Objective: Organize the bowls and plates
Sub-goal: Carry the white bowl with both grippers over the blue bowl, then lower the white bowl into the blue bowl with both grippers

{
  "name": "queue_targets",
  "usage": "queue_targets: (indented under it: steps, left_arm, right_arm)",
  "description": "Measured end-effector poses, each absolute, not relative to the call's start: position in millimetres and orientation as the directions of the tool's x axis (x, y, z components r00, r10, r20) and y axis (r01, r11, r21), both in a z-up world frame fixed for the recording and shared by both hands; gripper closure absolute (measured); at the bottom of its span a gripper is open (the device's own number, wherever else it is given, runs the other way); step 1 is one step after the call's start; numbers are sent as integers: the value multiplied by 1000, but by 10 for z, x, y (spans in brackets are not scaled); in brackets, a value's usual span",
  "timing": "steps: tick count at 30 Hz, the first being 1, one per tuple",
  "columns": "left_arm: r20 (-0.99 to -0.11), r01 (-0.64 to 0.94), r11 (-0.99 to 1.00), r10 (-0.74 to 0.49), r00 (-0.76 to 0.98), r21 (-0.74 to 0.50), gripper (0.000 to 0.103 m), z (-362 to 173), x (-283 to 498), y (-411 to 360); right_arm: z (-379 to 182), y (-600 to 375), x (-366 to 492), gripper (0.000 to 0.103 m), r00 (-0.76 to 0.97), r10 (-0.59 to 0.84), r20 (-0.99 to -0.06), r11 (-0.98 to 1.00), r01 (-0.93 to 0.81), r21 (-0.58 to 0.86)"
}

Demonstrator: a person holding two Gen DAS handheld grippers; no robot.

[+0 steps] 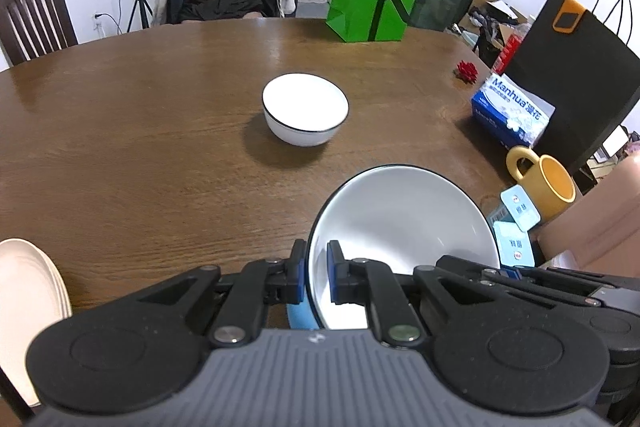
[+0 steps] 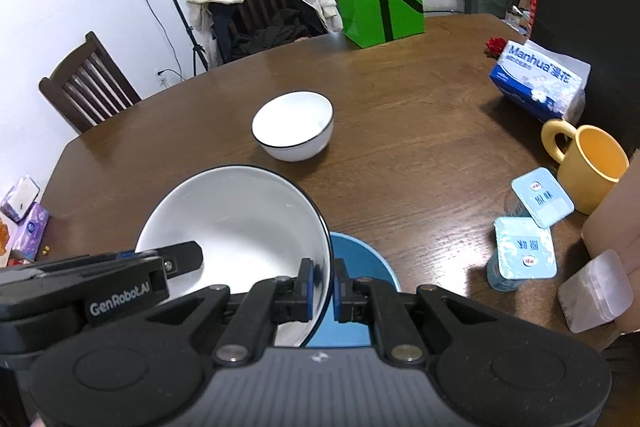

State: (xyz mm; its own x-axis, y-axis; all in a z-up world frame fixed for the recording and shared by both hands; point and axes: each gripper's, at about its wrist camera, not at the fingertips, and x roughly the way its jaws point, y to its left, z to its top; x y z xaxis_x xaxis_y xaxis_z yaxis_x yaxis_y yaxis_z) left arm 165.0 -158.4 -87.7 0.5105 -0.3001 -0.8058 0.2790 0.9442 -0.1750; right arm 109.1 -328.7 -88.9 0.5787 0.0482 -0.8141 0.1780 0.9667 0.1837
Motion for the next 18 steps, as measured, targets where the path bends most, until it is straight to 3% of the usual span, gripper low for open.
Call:
queue_targets:
  steps: [18]
  left_arm:
    - [-835,303,935,-310,455,-182,92,-1153,1700,-1796]
  right_arm:
    - [-1131,-3501,1051,94,533,27,-846,960,223,172]
